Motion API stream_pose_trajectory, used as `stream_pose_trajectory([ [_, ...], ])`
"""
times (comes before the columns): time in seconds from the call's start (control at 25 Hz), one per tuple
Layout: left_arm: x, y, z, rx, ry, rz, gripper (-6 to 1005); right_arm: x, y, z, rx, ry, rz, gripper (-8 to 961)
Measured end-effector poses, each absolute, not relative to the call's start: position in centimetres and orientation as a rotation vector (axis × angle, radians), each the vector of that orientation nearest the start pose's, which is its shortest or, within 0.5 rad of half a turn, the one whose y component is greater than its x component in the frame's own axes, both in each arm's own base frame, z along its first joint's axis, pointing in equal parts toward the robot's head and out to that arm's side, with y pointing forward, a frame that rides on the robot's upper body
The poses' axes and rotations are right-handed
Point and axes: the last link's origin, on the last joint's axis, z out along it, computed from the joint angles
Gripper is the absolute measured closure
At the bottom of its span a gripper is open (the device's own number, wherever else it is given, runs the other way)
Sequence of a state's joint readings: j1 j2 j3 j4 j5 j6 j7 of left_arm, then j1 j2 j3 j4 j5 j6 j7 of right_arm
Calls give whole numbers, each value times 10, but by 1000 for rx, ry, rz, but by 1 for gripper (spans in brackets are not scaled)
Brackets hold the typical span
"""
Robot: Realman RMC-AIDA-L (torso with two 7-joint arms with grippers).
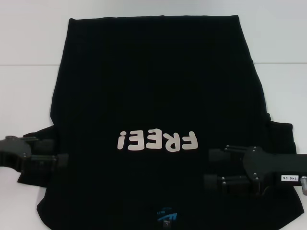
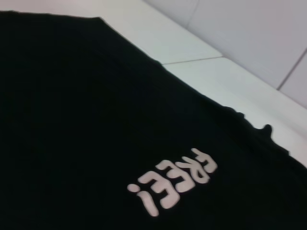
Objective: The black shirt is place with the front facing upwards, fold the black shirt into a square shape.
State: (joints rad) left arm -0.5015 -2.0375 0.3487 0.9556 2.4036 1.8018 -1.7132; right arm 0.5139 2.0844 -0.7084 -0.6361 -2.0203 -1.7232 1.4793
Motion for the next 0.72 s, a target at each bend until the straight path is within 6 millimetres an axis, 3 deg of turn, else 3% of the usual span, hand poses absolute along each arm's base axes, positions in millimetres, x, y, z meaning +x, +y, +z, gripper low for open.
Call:
stream_pose_trajectory([
  [0.72, -336, 325, 103, -2401, -1107, -151, 153, 261, 299, -12, -2859, 783, 799, 44],
])
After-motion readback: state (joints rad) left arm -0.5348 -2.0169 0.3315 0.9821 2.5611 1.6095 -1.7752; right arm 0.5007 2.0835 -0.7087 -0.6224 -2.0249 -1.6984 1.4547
